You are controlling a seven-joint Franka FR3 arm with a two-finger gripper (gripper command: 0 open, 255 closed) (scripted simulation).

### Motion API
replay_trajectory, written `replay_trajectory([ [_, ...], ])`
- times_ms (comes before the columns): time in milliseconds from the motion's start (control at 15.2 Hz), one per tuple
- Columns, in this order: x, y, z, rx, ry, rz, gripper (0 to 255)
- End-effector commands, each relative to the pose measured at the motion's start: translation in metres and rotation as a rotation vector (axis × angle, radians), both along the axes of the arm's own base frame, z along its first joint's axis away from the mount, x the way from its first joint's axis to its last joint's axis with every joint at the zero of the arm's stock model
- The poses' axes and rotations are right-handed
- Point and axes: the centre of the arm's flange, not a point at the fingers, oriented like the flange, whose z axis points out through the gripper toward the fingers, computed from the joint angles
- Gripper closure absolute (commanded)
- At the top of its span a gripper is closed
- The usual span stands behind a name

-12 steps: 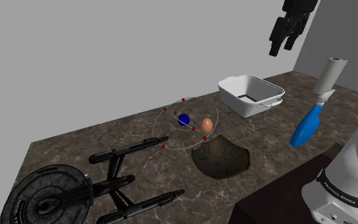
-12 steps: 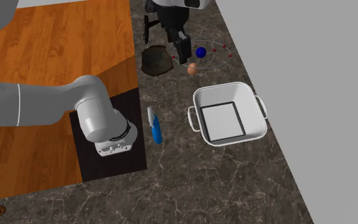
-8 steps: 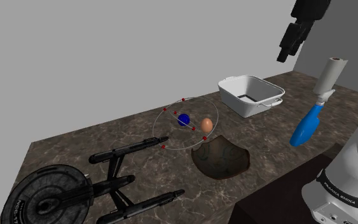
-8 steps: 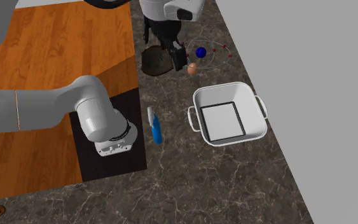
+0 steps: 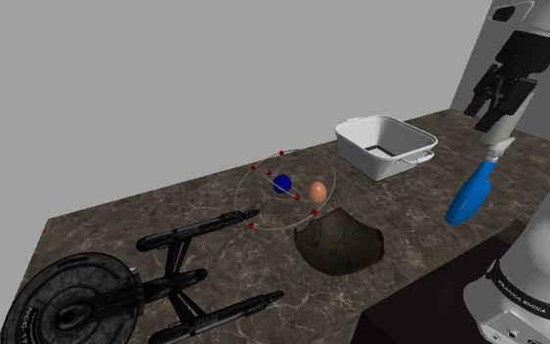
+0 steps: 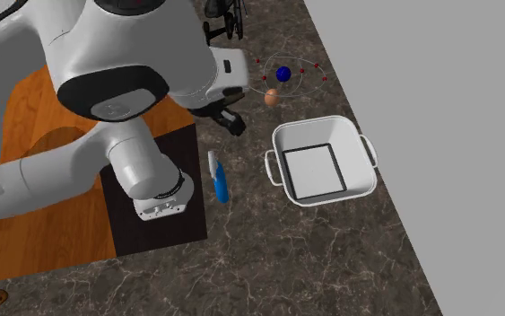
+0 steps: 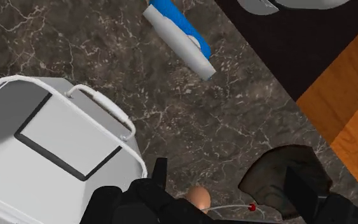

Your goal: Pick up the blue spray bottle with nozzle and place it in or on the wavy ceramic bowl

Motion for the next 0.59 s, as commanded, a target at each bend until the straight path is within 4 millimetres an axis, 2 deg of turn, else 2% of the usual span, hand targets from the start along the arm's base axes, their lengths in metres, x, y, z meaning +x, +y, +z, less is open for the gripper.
replay_trajectory([
  [0, -0.018, -0.020, -0.024, 0.023, -0.032, 0.123, 0],
  [264, -0.041, -0.061, -0.065, 0.068, -0.089, 0.344, 0],
  [528, -0.054, -0.104, -0.109, 0.113, -0.146, 0.565, 0],
])
